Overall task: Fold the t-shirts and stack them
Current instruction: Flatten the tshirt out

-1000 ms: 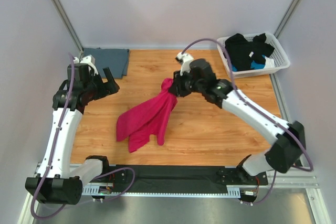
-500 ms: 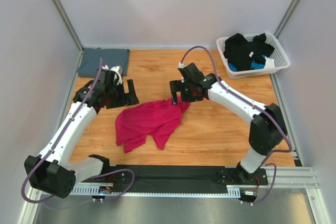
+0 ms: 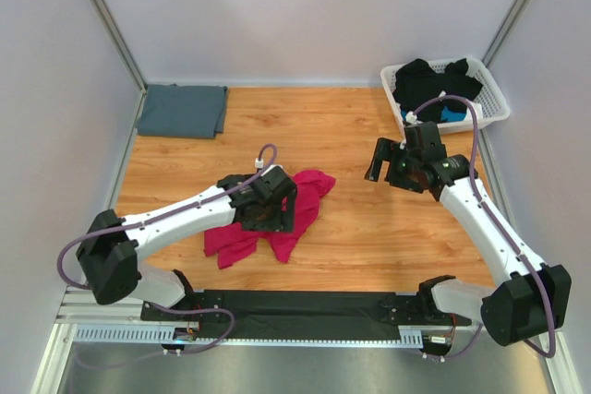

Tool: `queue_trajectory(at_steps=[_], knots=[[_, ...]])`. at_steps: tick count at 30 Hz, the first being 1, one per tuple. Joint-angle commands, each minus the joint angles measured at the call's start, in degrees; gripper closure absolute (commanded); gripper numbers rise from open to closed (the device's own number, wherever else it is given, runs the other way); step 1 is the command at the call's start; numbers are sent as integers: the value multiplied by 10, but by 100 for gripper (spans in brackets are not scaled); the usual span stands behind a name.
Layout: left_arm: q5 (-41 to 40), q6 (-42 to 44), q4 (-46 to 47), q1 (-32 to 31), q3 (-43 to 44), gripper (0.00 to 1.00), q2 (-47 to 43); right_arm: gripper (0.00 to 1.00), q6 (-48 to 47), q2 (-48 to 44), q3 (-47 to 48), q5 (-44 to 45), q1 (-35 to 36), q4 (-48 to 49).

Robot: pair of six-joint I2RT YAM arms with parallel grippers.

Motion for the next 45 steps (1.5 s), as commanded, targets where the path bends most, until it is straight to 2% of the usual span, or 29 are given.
queue_trajectory(at_steps=[1, 4, 9, 12, 13, 15, 16, 18, 21, 25, 30, 31, 34, 36, 39, 42, 43, 45], knots=[[-12, -57, 6, -19, 4, 14, 46, 7, -11, -20, -15, -25, 1, 24], [-9, -71, -20, -22, 11, 14, 86, 8, 3, -12, -12, -53, 1, 37], [23, -65, 36, -40, -3, 17, 115, 10, 10, -7, 1, -85, 1, 55], [27, -63, 50, -51, 1, 25, 145, 12, 7, -16, 3, -80, 1, 51], [27, -62, 54, -53, 3, 36, 153, 12, 7, -20, 2, -77, 1, 46], [24, -65, 65, -58, 4, 50, 161, 12, 7, -36, -4, -72, 1, 41], [22, -65, 66, -60, 7, 70, 161, 12, 7, -43, -6, -68, 0, 37], [6, -65, 43, -63, 28, 100, 150, 13, 11, -64, -15, -61, 1, 27], [-21, -11, 18, -65, 83, 100, 108, 13, 23, -95, -35, -38, 1, 22], [-11, 82, 15, -65, 224, 100, 68, 11, 68, -122, -33, 25, -2, -25], [51, 109, -6, -69, 375, 100, 92, 11, 114, -148, 8, 58, -35, -100], [63, 115, -15, -71, 438, 100, 99, 11, 114, -165, 13, 66, -39, -104], [55, 121, -58, -78, 556, 100, 114, 11, 110, -197, 40, 103, -50, -119], [24, 125, -77, -75, 590, 100, 93, 11, 106, -203, 57, 117, -50, -125], [1, 113, -75, -27, 577, 100, 25, 12, 102, -204, 82, 118, -50, -123], [-16, 93, -62, 39, 466, 100, -62, 12, 94, -196, 79, 97, -50, -110], [-27, 84, -61, 71, 400, 100, -83, 12, 92, -193, 69, 88, -50, -105], [-32, 65, -60, 99, 330, 100, -139, 12, 91, -190, 58, 78, -50, -97]])
